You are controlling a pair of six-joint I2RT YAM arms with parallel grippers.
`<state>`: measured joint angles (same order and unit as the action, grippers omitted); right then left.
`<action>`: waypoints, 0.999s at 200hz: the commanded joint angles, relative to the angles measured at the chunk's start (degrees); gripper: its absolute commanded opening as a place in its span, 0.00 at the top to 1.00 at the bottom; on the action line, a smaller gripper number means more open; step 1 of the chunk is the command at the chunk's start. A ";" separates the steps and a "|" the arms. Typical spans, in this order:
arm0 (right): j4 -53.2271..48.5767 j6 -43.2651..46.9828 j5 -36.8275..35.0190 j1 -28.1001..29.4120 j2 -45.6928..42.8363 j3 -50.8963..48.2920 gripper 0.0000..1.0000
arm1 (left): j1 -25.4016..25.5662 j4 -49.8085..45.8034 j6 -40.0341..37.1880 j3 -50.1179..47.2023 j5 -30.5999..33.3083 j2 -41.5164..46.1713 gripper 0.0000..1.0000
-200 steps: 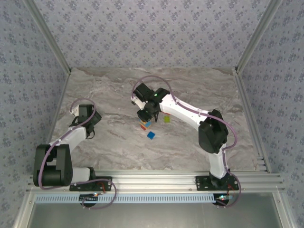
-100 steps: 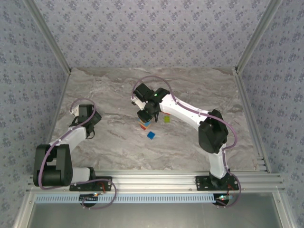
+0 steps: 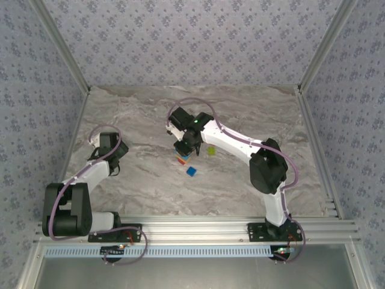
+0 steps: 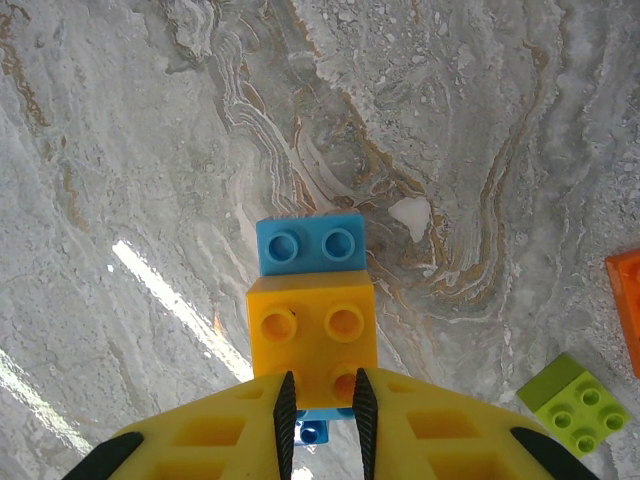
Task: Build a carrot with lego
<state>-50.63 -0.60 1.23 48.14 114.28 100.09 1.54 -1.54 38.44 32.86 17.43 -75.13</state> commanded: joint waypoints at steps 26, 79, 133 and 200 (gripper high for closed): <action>-2.86 -0.10 -0.69 0.38 1.65 -3.13 0.73 | 0.33 -0.83 -0.72 1.24 1.12 -0.11 0.16; -4.38 -0.15 -1.83 0.38 2.18 -3.90 0.73 | 0.30 -0.84 -0.81 1.24 1.08 -0.13 0.16; -4.15 -0.37 -1.58 0.37 2.18 -5.22 0.73 | 0.32 -0.92 -0.73 1.29 1.04 -0.21 0.16; -4.63 -0.06 -1.84 0.21 1.93 -4.74 0.72 | 0.35 -0.93 -0.74 1.42 0.95 -0.36 0.16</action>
<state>-49.10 -0.62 0.78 48.14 113.38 98.13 1.54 -1.54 38.44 32.86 17.41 -75.13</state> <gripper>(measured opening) 0.276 0.844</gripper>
